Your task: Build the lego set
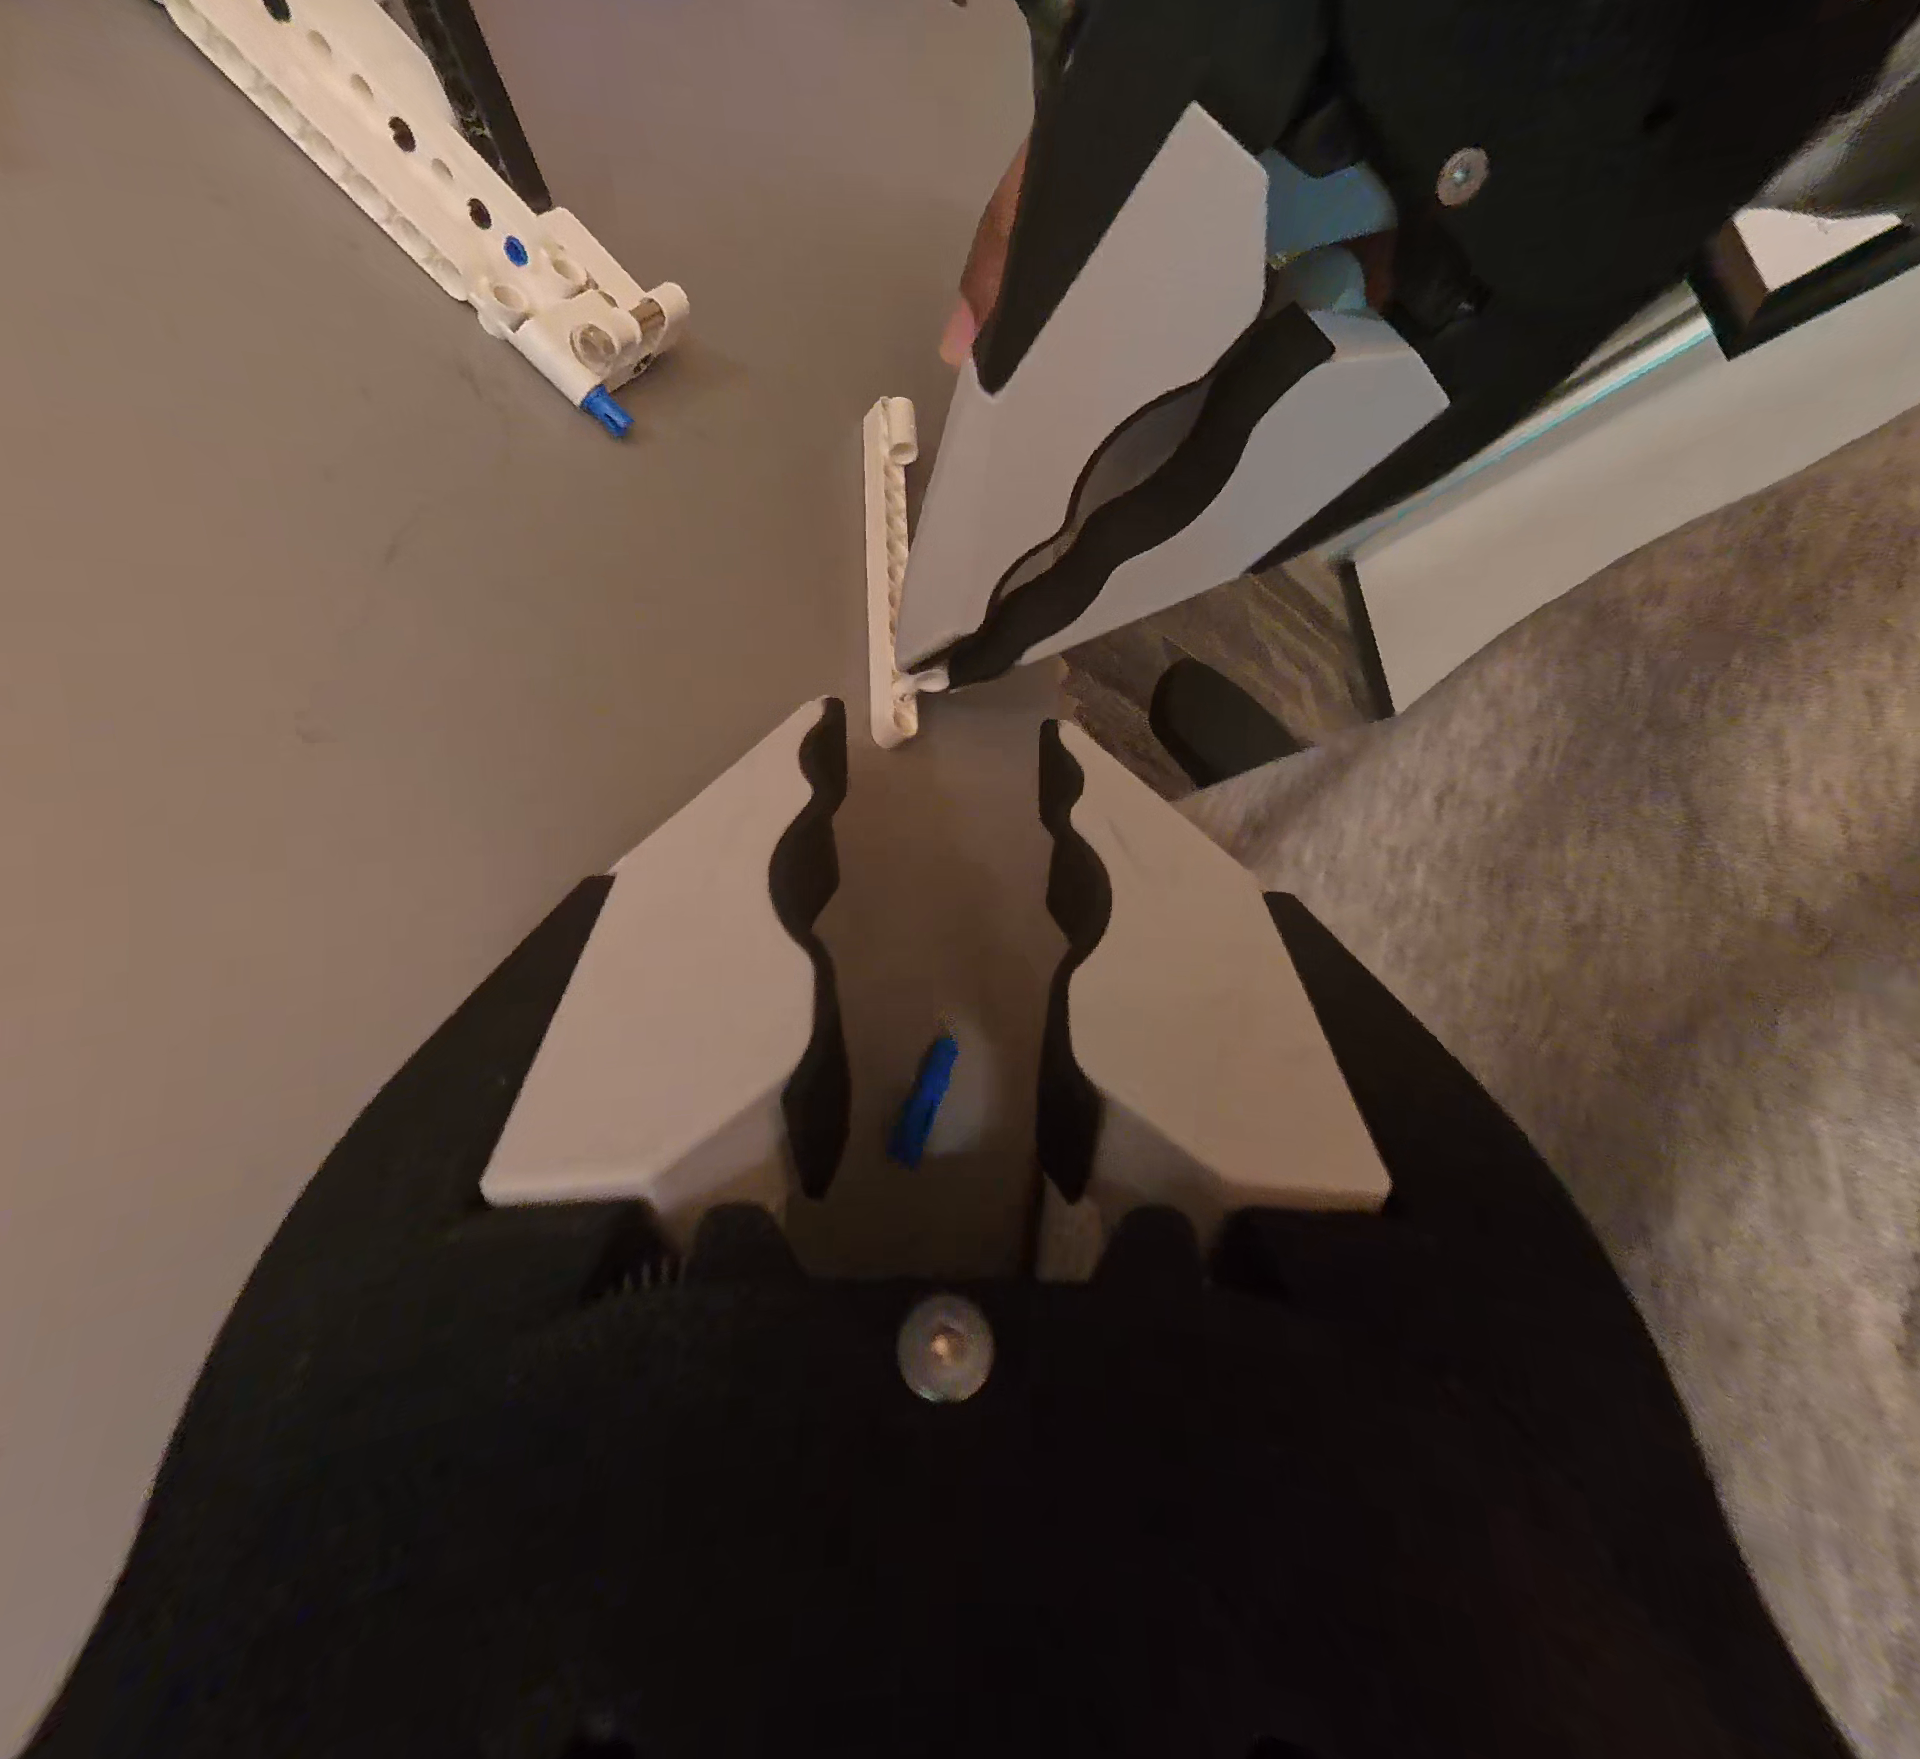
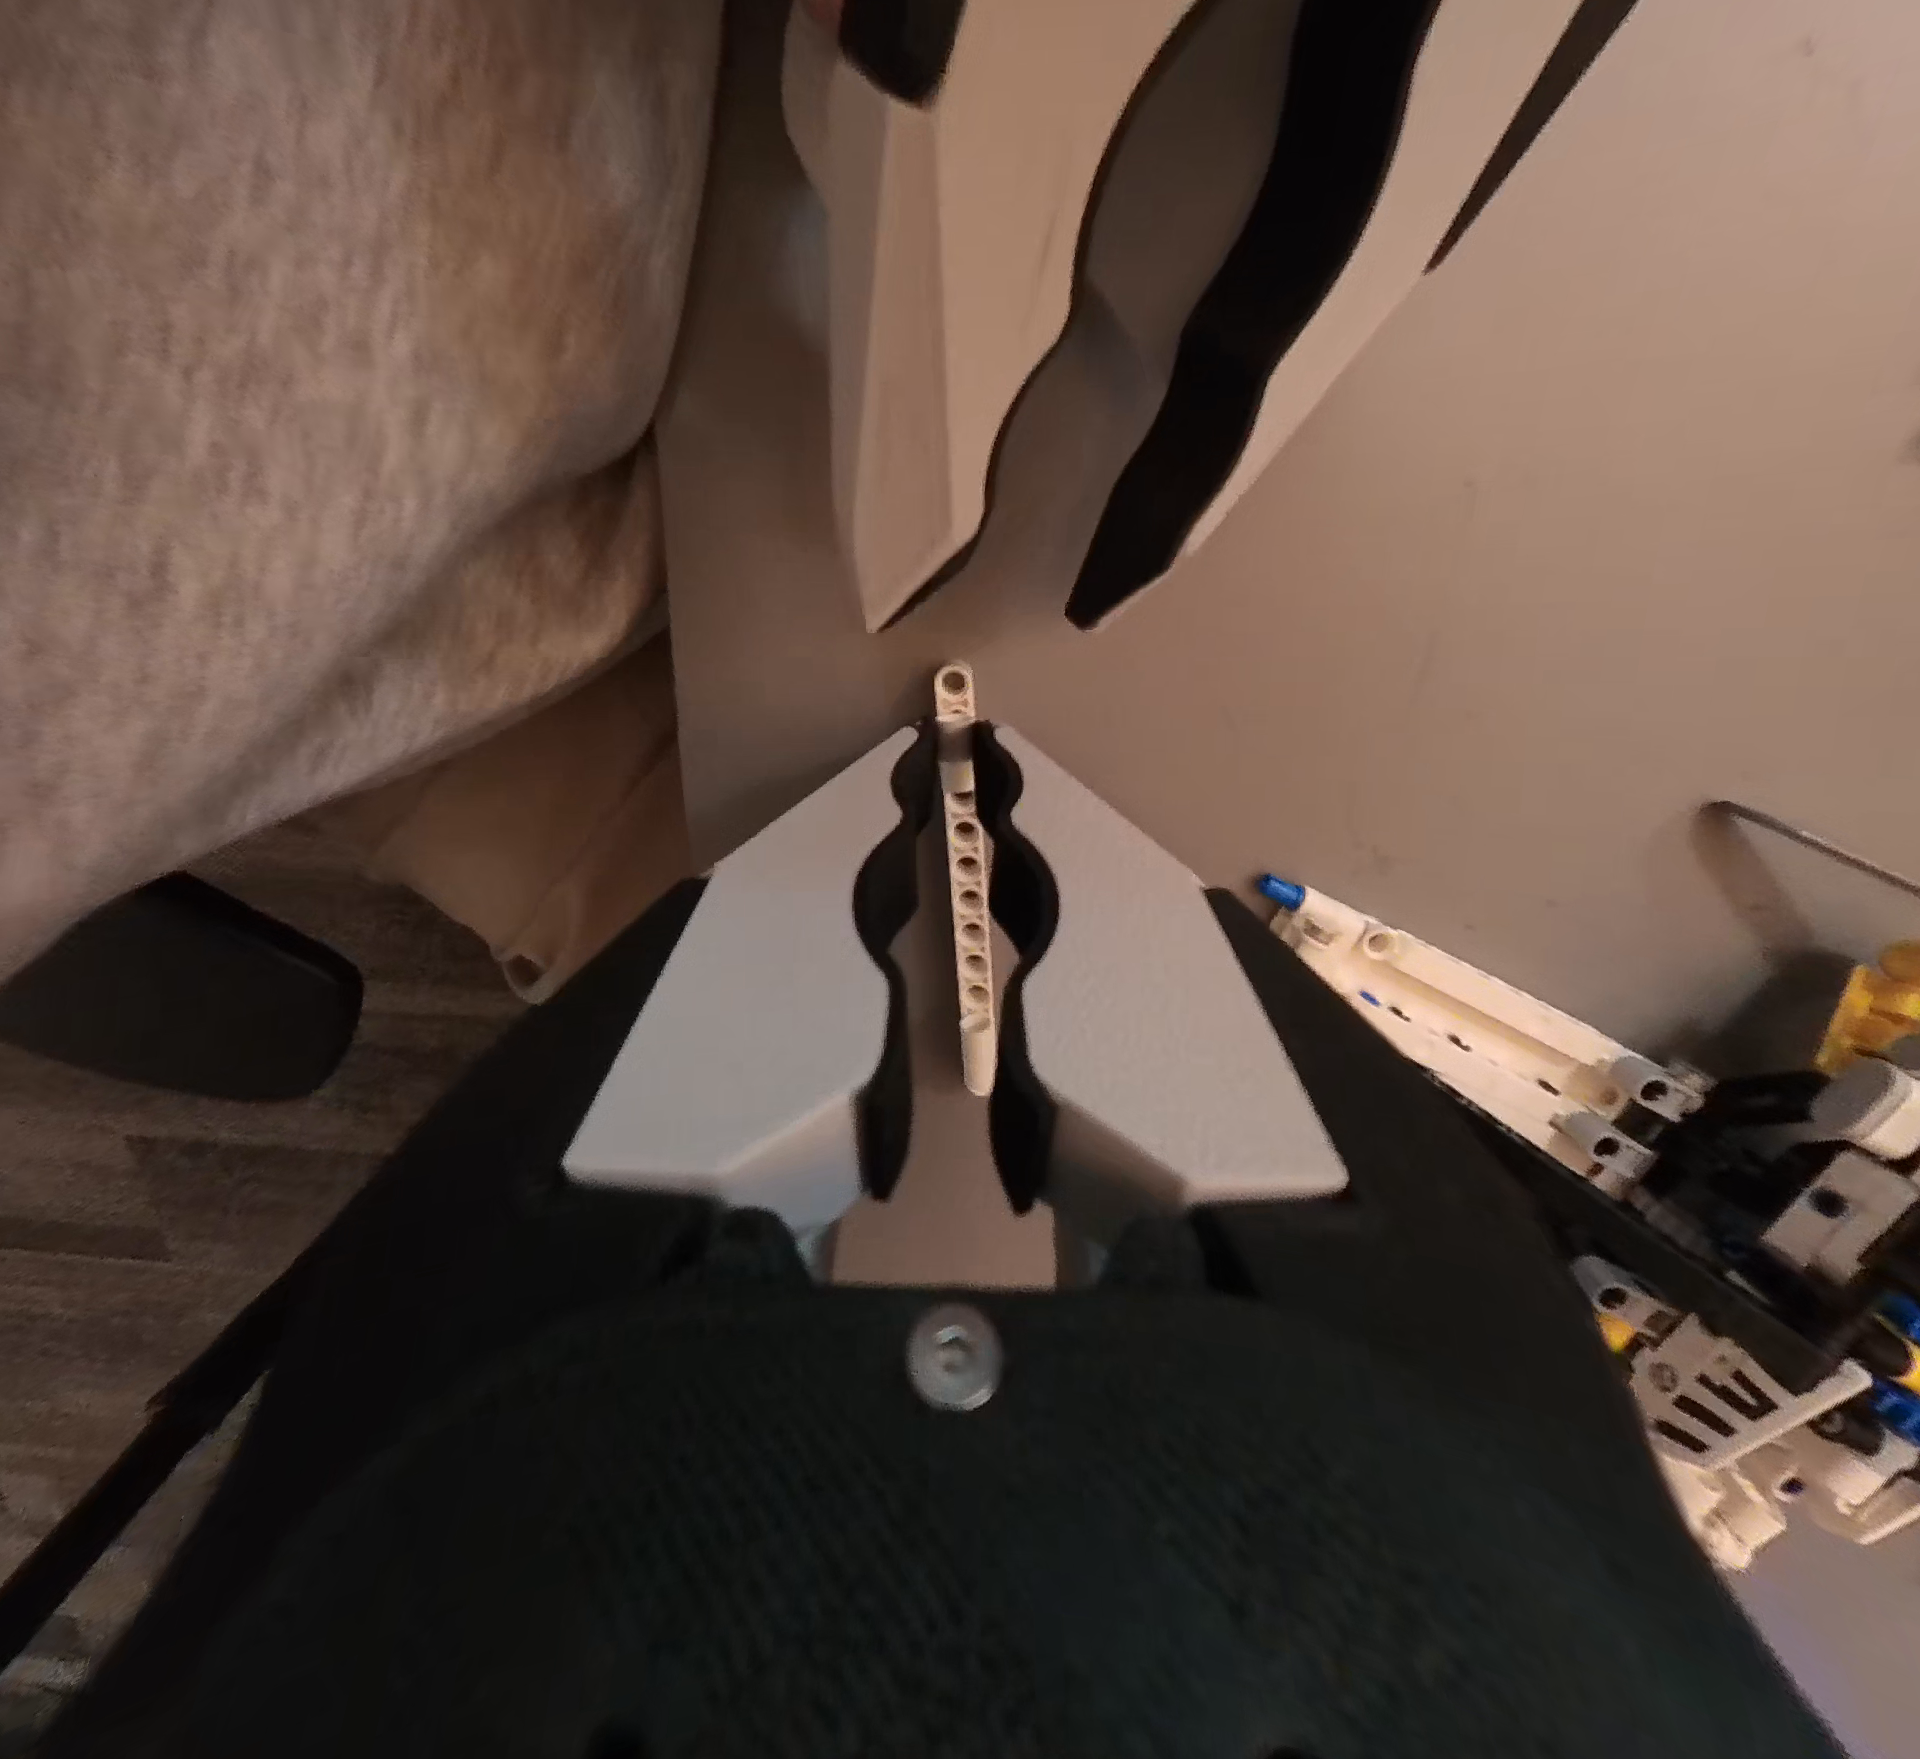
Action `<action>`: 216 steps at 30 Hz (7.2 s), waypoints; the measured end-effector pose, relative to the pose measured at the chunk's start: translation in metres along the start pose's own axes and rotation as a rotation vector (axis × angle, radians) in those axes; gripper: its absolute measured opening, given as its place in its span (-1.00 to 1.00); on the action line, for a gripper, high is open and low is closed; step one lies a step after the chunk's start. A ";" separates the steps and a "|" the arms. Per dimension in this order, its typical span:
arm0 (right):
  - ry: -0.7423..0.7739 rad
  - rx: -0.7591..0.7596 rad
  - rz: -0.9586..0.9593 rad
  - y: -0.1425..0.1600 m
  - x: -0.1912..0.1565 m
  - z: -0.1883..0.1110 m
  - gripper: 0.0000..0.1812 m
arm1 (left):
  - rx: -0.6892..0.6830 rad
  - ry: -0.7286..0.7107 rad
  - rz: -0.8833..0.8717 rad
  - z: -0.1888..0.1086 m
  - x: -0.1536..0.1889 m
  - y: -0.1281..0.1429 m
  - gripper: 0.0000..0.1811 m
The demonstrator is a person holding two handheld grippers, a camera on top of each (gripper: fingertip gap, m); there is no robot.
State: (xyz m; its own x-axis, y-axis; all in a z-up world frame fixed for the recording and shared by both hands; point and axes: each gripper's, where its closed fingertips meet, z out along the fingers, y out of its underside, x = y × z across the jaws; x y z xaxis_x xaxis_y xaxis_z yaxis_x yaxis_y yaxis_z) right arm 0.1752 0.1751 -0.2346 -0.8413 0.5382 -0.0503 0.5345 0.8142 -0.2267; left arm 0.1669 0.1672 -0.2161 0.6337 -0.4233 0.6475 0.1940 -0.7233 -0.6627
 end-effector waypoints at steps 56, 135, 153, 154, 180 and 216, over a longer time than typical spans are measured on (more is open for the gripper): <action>0.122 0.121 0.249 -0.001 0.008 -0.006 -0.61 | -0.096 -0.012 -0.102 0.022 -0.006 0.010 -0.95; 1.368 0.849 0.612 0.048 0.182 -0.195 -0.40 | 0.874 -1.263 0.286 -0.335 -0.112 -0.057 -1.00; 1.589 0.787 0.697 0.163 0.166 -0.171 -0.62 | 0.645 -1.268 0.318 -0.273 -0.135 -0.098 -1.00; 1.580 0.788 0.698 0.164 0.166 -0.169 -0.63 | 0.686 -1.255 0.282 -0.275 -0.135 -0.104 -1.00; 1.418 1.069 0.701 0.149 0.152 -0.174 -0.69 | 0.026 -1.003 0.294 -0.120 -0.138 -0.060 -0.63; 0.295 1.319 0.562 -0.002 0.081 -0.117 -0.61 | 0.142 -0.454 0.726 -0.032 -0.022 -0.093 -0.97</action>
State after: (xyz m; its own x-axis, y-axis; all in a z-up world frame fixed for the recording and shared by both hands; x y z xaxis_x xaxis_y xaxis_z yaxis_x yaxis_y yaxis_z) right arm 0.1155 0.2423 -0.1244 -0.4178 0.8672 -0.2711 0.1827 -0.2121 -0.9600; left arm 0.1111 0.2262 -0.1567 0.8687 -0.4732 -0.1467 -0.3017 -0.2704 -0.9142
